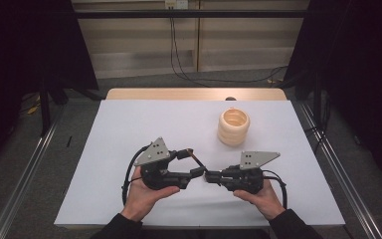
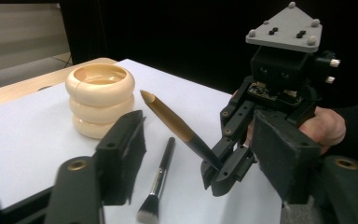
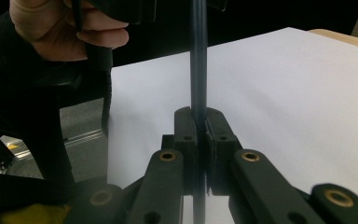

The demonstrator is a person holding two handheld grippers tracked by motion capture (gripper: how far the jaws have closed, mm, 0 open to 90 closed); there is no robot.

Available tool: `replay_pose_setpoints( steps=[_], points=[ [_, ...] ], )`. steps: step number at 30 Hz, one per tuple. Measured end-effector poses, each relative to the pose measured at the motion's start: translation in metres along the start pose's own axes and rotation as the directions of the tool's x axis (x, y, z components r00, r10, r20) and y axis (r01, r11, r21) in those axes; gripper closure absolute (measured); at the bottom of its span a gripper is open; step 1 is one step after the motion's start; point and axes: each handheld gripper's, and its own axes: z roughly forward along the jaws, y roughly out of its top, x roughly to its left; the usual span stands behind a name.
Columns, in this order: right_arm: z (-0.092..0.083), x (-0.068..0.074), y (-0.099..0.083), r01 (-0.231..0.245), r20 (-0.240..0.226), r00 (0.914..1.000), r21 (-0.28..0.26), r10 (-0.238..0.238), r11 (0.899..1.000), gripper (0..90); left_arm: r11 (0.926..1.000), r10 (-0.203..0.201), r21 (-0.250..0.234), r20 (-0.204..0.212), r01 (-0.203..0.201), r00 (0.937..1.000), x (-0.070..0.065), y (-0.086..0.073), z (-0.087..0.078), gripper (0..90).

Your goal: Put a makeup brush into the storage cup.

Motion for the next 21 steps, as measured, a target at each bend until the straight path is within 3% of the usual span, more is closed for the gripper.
replay_pose_setpoints(
  steps=[5, 9, 14, 21],
  points=[
    [0.0, 0.0, 0.0, 0.001, 0.0, 1.0, -0.001, -0.001, 1.0, 84.9, 0.9992, -0.039, 0.007, 0.018, 0.039, 0.9991, 0.005, -0.002, 0.0, 49.3],
    [0.0, -0.001, 0.0, 0.004, -0.002, 1.0, 0.0, -0.004, 1.0, 84.8, 0.9971, -0.075, -0.013, 0.041, 0.075, 0.9964, 0.008, -0.004, -0.001, 56.9],
    [0.001, -0.001, 0.0, 0.005, -0.007, 1.0, 0.001, -0.005, 1.0, 84.9, 0.9951, -0.094, -0.023, 0.064, 0.096, 0.9935, 0.01, -0.005, -0.002, 66.7],
    [0.001, 0.0, 0.0, 0.009, -0.013, 0.9999, 0.002, -0.009, 1.0, 84.8, 0.9944, -0.099, -0.03, 0.073, 0.101, 0.9924, 0.012, -0.006, -0.002, 73.9]
  ],
)
